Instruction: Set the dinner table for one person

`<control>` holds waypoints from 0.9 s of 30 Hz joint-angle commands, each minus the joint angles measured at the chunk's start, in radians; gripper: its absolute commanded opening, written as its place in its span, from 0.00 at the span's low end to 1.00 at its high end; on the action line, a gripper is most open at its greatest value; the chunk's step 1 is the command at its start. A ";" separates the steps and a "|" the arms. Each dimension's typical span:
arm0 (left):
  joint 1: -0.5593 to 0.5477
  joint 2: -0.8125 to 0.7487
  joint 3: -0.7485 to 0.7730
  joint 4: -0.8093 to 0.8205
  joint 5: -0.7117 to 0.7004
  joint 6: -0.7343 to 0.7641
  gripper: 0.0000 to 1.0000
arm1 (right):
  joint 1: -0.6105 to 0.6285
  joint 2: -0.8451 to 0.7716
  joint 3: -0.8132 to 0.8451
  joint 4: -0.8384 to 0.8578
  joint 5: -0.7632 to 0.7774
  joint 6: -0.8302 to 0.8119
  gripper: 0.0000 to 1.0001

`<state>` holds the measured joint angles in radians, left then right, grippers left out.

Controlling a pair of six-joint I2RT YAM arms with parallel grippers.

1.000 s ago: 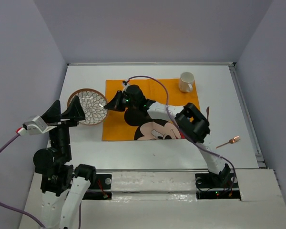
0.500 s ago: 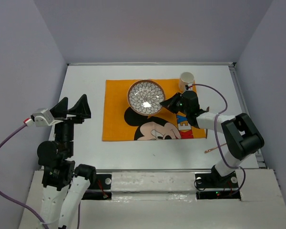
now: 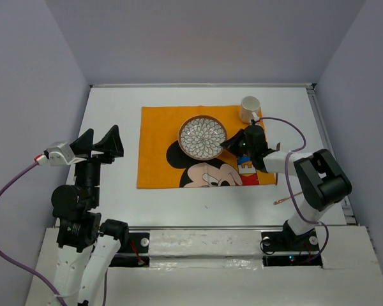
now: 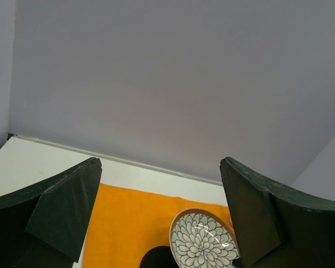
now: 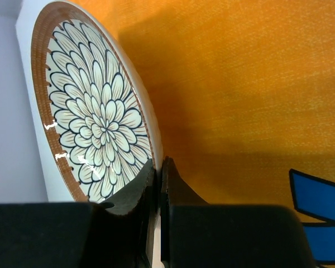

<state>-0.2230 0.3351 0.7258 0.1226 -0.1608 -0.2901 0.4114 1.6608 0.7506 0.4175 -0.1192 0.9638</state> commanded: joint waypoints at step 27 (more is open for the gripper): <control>-0.006 0.024 -0.006 0.040 0.026 -0.004 0.99 | -0.005 0.020 0.058 0.145 -0.033 0.082 0.00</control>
<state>-0.2230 0.3523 0.7258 0.1223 -0.1528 -0.2905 0.4114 1.7191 0.7547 0.4145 -0.1379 0.9909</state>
